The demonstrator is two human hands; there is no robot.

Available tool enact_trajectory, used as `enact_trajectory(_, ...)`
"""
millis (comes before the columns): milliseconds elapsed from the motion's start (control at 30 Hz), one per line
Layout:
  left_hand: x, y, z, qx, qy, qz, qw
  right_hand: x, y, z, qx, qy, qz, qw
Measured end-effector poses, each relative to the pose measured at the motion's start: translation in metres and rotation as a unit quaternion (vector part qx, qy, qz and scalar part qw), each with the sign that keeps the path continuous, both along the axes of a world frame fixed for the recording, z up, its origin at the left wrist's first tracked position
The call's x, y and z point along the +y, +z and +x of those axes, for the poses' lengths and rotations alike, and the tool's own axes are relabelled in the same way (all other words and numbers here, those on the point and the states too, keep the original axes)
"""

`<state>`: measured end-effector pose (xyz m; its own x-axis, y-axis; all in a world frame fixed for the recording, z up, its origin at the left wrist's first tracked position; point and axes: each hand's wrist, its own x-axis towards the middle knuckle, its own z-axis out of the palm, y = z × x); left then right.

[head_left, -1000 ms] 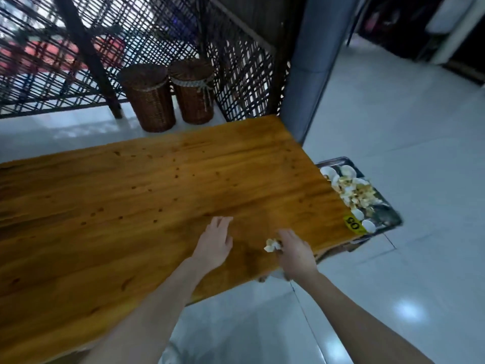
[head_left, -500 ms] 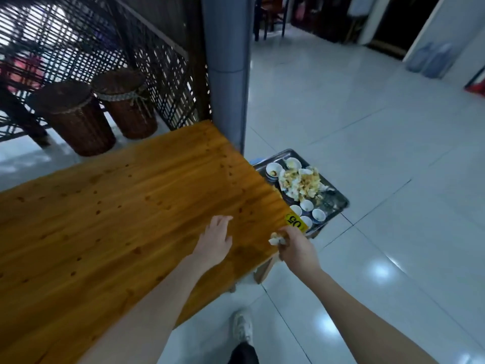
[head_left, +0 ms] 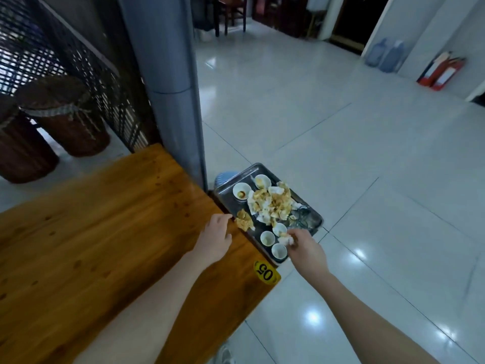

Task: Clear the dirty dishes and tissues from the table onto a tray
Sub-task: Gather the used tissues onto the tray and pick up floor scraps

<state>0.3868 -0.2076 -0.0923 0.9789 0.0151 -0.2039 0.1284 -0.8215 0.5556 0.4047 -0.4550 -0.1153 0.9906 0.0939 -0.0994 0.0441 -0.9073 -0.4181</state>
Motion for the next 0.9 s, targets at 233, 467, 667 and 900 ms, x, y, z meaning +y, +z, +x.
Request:
enact_trajectory(233,-0.015,-0.015,0.057,0.015,-0.023,0.005,1.000,-0.017,-0.012,0.055,0.017,-0.032,-0.002,0.999)
enact_trajectory(467,-0.029,-0.027,0.116,0.035,0.020,0.007,0.999,-0.030,-0.028,0.133,0.043,-0.011,-0.019,0.999)
enact_trajectory(667,-0.056,-0.033,0.162,0.039,0.082,0.013,0.996,-0.046,-0.036,0.197,0.090,0.036,0.002,0.995)
enact_trajectory(900,-0.083,-0.043,0.190,0.062,0.140,-0.001,0.988,-0.064,-0.042,0.247,0.117,0.123,0.010,0.985)
